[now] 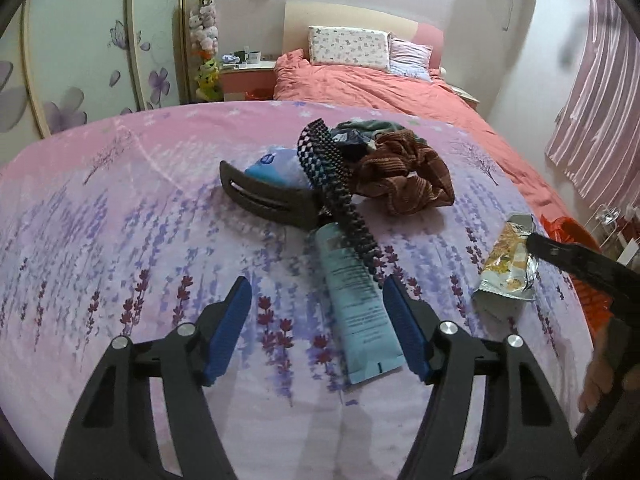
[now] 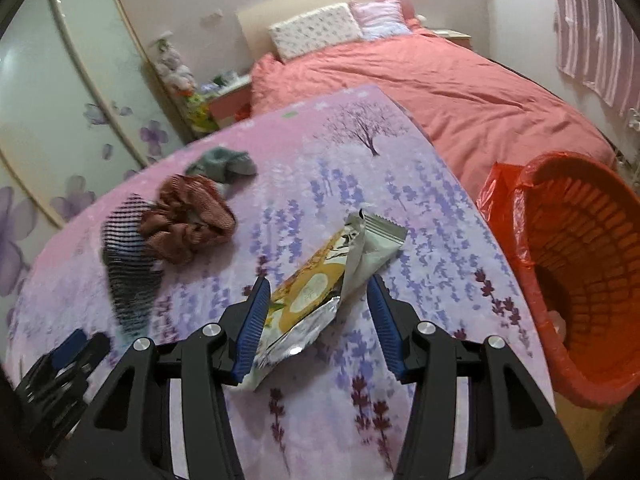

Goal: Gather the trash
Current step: 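Grasp the blue tube with the left tool while the right tool grasps the snack wrapper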

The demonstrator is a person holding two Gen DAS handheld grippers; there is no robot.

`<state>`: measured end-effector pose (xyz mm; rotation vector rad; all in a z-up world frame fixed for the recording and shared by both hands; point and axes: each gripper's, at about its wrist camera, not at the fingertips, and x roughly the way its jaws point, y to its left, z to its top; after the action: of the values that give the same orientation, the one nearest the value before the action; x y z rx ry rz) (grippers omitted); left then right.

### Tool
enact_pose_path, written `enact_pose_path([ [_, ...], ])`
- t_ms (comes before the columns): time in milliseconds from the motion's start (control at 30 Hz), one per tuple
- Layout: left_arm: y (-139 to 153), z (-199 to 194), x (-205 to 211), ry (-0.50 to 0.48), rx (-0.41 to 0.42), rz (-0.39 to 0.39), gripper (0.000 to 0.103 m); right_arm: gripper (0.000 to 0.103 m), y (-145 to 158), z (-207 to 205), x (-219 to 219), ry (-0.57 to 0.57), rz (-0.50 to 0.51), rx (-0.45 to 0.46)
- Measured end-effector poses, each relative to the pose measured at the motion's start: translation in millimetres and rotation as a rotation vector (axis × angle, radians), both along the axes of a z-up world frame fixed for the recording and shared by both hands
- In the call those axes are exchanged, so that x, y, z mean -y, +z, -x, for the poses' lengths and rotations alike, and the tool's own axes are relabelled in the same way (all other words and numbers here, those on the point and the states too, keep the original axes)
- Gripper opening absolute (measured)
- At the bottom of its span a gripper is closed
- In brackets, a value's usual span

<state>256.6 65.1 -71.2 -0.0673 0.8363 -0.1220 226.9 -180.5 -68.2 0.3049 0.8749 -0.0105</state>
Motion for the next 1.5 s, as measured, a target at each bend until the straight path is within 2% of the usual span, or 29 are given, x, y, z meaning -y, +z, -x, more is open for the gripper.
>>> enact_pose_path([
  [133,-7,-10,9,-0.028,-0.027,0.0,0.056,0.035,-15,-10,-7,0.005,-0.018,-0.05],
  [333,-21,-29,28,-0.04,-0.076,-0.006,0.039,0.034,-14,-7,-12,0.016,0.034,-0.022],
  [433,-22,-31,28,-0.015,-0.07,-0.01,0.032,0.033,-15,-3,-19,0.033,0.075,-0.004],
  [533,-21,-31,18,-0.01,-0.08,0.007,0.031,0.027,-15,1,-25,0.069,0.121,0.008],
  [700,-20,-19,-12,0.008,-0.07,-0.047,0.031,0.026,-13,7,-25,0.102,0.121,0.012],
  [867,-20,-18,-37,0.05,-0.067,-0.058,0.033,0.029,-12,6,-36,0.116,0.161,0.004],
  [967,-21,-16,-37,0.049,-0.06,-0.076,0.033,0.029,-12,5,-40,0.118,0.189,-0.001],
  [1500,-21,-19,-40,0.052,-0.063,-0.07,0.033,0.029,-14,4,-41,0.114,0.21,-0.005],
])
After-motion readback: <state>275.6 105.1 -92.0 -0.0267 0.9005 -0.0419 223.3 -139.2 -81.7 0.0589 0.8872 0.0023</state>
